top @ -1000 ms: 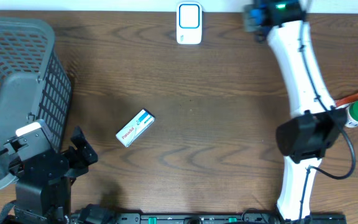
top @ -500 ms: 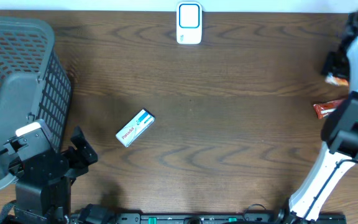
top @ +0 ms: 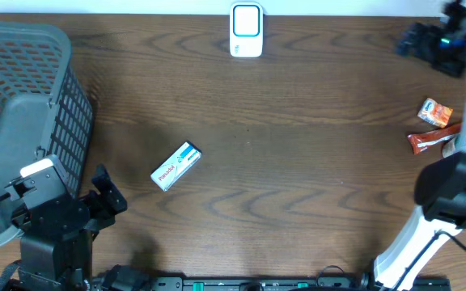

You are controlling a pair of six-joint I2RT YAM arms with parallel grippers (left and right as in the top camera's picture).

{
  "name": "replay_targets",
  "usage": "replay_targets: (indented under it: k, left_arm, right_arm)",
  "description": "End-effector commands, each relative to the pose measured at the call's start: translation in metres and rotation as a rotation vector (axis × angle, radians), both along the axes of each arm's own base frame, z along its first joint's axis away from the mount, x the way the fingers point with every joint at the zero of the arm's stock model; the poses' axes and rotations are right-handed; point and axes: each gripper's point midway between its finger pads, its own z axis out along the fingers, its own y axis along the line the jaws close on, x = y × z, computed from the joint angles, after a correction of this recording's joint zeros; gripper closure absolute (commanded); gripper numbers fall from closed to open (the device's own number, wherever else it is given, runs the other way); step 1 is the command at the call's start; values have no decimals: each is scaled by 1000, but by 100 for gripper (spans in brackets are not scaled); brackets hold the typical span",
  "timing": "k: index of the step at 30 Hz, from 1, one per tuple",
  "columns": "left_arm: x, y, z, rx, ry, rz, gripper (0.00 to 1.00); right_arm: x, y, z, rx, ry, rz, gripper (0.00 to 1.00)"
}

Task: Scan the item barcode
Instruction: 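Carry the Kleenex pack to the right table edge and release it, then reach the right gripper to the Panadol box and grasp it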

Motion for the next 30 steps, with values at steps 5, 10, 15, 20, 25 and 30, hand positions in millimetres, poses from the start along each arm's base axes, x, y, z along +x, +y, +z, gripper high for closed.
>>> replay_targets:
  k: [5,10,15,20,25,30]
  left_arm:
    - [-1,1,5,5,-11,1,2]
    - [-1,1,5,5,-11,1,2]
    - [-1,1,5,5,-11,1,2]
    - [-1,1,5,5,-11,1,2]
    - [-1,1,5,5,-11,1,2]
    - [-1,1,5,5,-11,1,2]
  right_arm:
    - [-24,212,-14,2,69,487,1]
    - [-55,303,-27,-145,66,694,1]
    - [-98,381,-56,-147,115,856,1]
    - [-139,417,-91,-240,170,1162,1]
    - [-172,426,-109,-368,172,1582,1]
    - [-177,436,-124,-395,150,1719,1]
